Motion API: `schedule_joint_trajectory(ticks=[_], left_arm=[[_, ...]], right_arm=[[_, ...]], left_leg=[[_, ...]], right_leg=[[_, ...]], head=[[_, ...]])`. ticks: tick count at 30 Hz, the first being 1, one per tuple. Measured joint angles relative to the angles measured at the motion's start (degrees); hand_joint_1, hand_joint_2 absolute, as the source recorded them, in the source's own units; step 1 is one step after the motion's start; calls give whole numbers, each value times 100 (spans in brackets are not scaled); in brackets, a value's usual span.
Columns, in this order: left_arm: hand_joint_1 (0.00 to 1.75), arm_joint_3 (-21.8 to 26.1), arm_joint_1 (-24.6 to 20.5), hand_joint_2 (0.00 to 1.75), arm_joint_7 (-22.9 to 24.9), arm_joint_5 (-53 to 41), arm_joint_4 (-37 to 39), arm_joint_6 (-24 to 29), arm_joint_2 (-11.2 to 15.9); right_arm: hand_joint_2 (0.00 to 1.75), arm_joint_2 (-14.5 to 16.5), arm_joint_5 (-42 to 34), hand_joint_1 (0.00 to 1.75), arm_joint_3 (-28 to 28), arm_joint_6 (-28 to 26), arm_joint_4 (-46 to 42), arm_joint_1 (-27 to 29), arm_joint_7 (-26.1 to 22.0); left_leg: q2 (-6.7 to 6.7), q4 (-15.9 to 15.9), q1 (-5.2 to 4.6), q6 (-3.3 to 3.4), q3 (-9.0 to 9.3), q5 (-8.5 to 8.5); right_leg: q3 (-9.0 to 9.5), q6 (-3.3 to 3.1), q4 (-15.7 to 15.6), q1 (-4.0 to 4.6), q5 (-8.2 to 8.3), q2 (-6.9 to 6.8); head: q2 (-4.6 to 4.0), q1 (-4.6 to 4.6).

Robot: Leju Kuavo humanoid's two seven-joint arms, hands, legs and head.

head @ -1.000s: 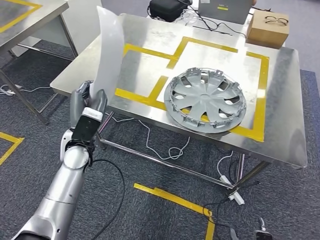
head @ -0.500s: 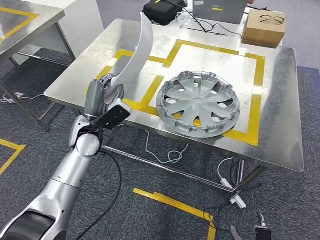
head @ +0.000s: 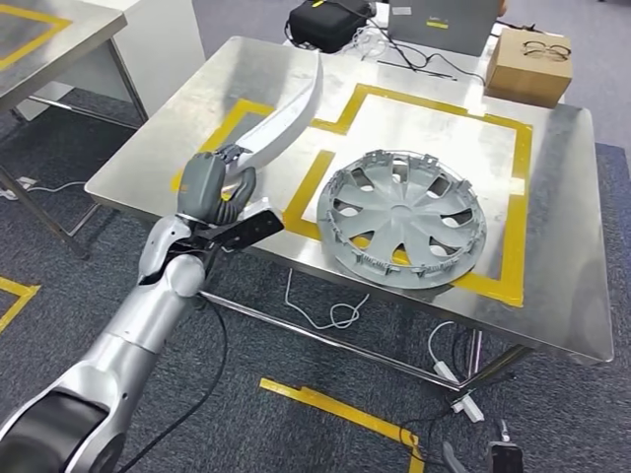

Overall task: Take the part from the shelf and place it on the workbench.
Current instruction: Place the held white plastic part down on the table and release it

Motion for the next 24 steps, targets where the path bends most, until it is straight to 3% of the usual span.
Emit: schedule_joint_trajectory(ticks=[2,3,4,5,7,9,12,14,15,17,19,20,22,24], left_arm=[[175,-109,-139,175,157,-340,282,58,13],[175,-153,-178,175,219,-444,437,60,17],[175,-187,-208,175,263,-494,586,57,20],[175,-212,-238,175,299,-512,729,52,20],[175,-241,-338,175,381,-561,1003,51,19],[175,-254,-466,175,447,-622,1272,58,20],[175,-264,-576,175,485,-677,1570,75,23],[175,-268,-653,175,557,-743,1727,98,31],[175,-269,-703,175,617,-789,1817,115,34],[175,-274,-784,175,750,-912,2041,150,45],[175,-277,-806,175,868,-1012,2281,178,66],[175,-277,-818,175,919,-1054,2403,196,76],[175,-277,-874,175,1016,-1148,2632,250,89],[175,-277,-964,175,1145,-1266,2863,327,95]], right_arm=[[175,-16,-20,0,37,-3,26,-17,0],[175,-22,-30,0,53,-3,42,-16,0],[175,-27,-39,0,66,-3,56,-13,0],[175,-32,-46,0,78,-3,68,-11,0],[175,-48,-60,0,96,-3,79,-15,0],[175,-64,-74,0,117,-4,89,-31,0],[175,-72,-91,0,140,-5,108,-41,0],[175,-79,-97,0,157,-9,116,-47,0],[175,-82,-100,0,164,-11,119,-56,0],[175,-85,-104,0,171,-11,128,-68,0],[175,-85,-103,0,179,-11,145,-60,0],[175,-85,-104,0,183,-13,156,-55,0],[175,-85,-104,0,191,-14,170,-52,0],[175,-85,-104,0,203,-14,180,-64,0]], left_leg=[[-3,0,-6,38,9,-20],[-4,1,-11,46,17,-32],[-5,2,-15,48,29,-46],[-7,2,-17,43,48,-61],[-11,2,-17,18,99,-98],[-17,10,-35,-31,119,-128],[-17,-9,-39,-123,128,-143],[-10,128,-35,-184,92,-255],[-7,358,-32,-209,-3,-382],[-5,1114,-23,-248,-354,-711],[-4,1614,-19,-265,-625,-816],[-4,1537,-19,-261,-615,-693],[-1,826,-21,-230,-329,-254],[2,172,-40,-189,-43,-15]], right_leg=[[-465,32,806,-9,-274,-4],[-676,39,1108,-14,-325,-5],[-793,38,1212,-14,-269,-5],[-787,28,1072,-15,-96,-5],[-497,-14,312,-13,376,-6],[-187,-66,-307,3,594,-5],[-82,-144,-444,18,575,5],[-27,-207,-489,-6,578,3],[3,-233,-509,-19,575,-3],[34,-270,-512,-20,553,-6],[53,-286,-506,-19,535,6],[64,-283,-501,-19,526,15],[91,-262,-485,-18,497,27],[86,-221,-459,4,469,29]], head=[[0,7],[0,3],[0,5],[0,5],[0,7],[0,5],[0,-4],[0,-16],[0,-24],[0,-35],[0,-37],[0,-38],[0,-37],[0,-34]])
